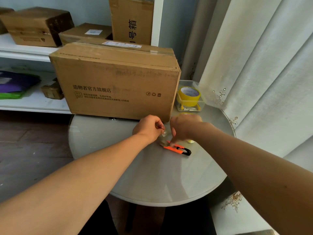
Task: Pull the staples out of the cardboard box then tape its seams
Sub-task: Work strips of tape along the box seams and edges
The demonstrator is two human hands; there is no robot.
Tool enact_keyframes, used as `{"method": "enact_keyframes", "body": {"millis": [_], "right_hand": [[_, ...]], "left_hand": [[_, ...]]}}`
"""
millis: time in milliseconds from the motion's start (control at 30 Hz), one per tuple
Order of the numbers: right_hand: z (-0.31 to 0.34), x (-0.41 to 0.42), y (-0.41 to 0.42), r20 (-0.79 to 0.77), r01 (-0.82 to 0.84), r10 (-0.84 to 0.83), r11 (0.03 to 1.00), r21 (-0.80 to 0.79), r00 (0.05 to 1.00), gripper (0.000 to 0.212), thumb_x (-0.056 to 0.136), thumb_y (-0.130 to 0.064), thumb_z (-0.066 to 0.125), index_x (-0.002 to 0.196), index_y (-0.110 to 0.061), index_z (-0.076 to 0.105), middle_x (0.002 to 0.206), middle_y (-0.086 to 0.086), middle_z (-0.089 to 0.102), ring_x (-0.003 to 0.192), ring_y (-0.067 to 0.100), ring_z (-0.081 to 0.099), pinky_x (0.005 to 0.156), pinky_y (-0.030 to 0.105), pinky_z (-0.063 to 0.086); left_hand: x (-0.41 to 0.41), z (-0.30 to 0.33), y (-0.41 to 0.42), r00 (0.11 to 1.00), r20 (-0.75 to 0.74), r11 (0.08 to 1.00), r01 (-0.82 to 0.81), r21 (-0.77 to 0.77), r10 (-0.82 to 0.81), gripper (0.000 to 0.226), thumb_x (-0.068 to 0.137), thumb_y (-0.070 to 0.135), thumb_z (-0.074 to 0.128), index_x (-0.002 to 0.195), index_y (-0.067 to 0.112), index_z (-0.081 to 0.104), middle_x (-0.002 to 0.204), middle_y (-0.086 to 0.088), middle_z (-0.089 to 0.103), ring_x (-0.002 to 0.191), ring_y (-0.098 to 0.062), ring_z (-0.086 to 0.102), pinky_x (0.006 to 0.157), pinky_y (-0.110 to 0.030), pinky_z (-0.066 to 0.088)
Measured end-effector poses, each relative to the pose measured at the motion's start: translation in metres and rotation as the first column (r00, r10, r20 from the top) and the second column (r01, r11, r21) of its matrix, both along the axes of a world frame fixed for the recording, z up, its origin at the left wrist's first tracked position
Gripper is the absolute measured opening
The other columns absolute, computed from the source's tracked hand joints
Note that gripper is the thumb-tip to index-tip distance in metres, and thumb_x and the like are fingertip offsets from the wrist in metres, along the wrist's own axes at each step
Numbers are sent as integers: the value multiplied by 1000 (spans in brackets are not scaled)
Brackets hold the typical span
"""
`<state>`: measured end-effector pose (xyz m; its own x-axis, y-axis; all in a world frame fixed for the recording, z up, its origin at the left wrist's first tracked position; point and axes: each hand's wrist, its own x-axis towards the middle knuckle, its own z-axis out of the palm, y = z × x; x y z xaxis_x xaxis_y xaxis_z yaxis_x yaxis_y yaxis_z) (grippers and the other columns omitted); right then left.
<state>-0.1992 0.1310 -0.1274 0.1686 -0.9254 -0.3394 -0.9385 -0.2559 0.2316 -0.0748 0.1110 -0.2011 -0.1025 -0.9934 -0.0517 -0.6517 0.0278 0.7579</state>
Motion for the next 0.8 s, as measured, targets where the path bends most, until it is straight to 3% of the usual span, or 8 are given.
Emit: {"method": "enact_keyframes", "body": {"millis": [100, 267, 333, 400, 467, 533, 633, 800], "right_hand": [[2, -2, -10, 82, 26, -5, 968, -250, 997, 41, 89, -36, 65, 124, -21, 51, 123, 5, 55, 115, 27, 54, 75, 30, 37], [-21, -7, -12, 147, 62, -27, 969, -239, 989, 35, 90, -28, 65, 123, -21, 57, 122, 6, 43, 111, 28, 55, 72, 32, 40], [-22, -10, -12, 208, 98, -43, 959, -264, 977, 28, 90, -20, 63, 118, -19, 62, 120, 6, 45, 108, 29, 55, 68, 30, 37], [-22, -13, -11, 240, 109, -46, 961, -255, 970, 24, 89, -16, 64, 112, -19, 65, 120, 6, 45, 107, 30, 56, 66, 30, 36], [-22, -15, -11, 263, 106, -38, 962, -252, 964, 21, 88, -15, 64, 107, -21, 68, 120, 5, 47, 107, 29, 57, 66, 30, 36], [-20, -18, -11, 257, 84, -16, 963, -255, 966, 25, 90, -16, 63, 113, -25, 66, 122, 2, 49, 111, 26, 55, 69, 29, 37], [-12, -22, -14, 170, -2, 51, 961, -275, 984, 37, 92, -19, 59, 128, -29, 57, 127, -1, 51, 118, 24, 53, 73, 31, 40], [3, -30, -14, 80, -94, 118, 963, -254, 990, 43, 95, -15, 54, 135, -30, 50, 131, 1, 54, 123, 25, 50, 89, 34, 46]], "left_hand": [[-2, 0, 1, 1000, 11, 1000, 4, -18, -3, 19, 81, 18, 70, 66, 24, 59, 74, 8, 63, 84, -20, 64, 74, -38, 56], [-3, -3, 4, 1000, -12, 1000, -21, 4, 21, 19, 82, 17, 70, 69, 22, 58, 69, 10, 58, 73, -18, 57, 71, -36, 54], [-4, -5, 3, 980, -158, 990, -110, 89, 123, 23, 83, 12, 69, 67, 22, 56, 76, 3, 61, 78, -19, 59, 62, -35, 55], [-4, -5, 2, 868, -349, 924, -266, 274, 353, 27, 85, 4, 67, 67, 20, 53, 83, -3, 61, 81, -20, 57, 45, -26, 51], [2, -3, -2, 794, -408, 884, -334, 327, 451, 27, 85, 2, 66, 69, 19, 52, 87, -5, 60, 82, -20, 55, 37, -21, 47], [10, 2, -5, 863, -366, 934, -288, 210, 348, 25, 85, 2, 65, 71, 19, 53, 89, -6, 60, 81, -19, 55, 41, -23, 48], [22, 22, -4, 967, -254, 1000, -14, 1, 14, 25, 86, 2, 63, 72, 20, 53, 78, -7, 58, 71, -16, 52, 45, -20, 46], [33, 60, -10, 972, -33, 966, 228, -125, -233, 27, 83, 2, 64, 71, 24, 55, 68, 1, 52, 63, -11, 46, 58, -24, 41]]}}
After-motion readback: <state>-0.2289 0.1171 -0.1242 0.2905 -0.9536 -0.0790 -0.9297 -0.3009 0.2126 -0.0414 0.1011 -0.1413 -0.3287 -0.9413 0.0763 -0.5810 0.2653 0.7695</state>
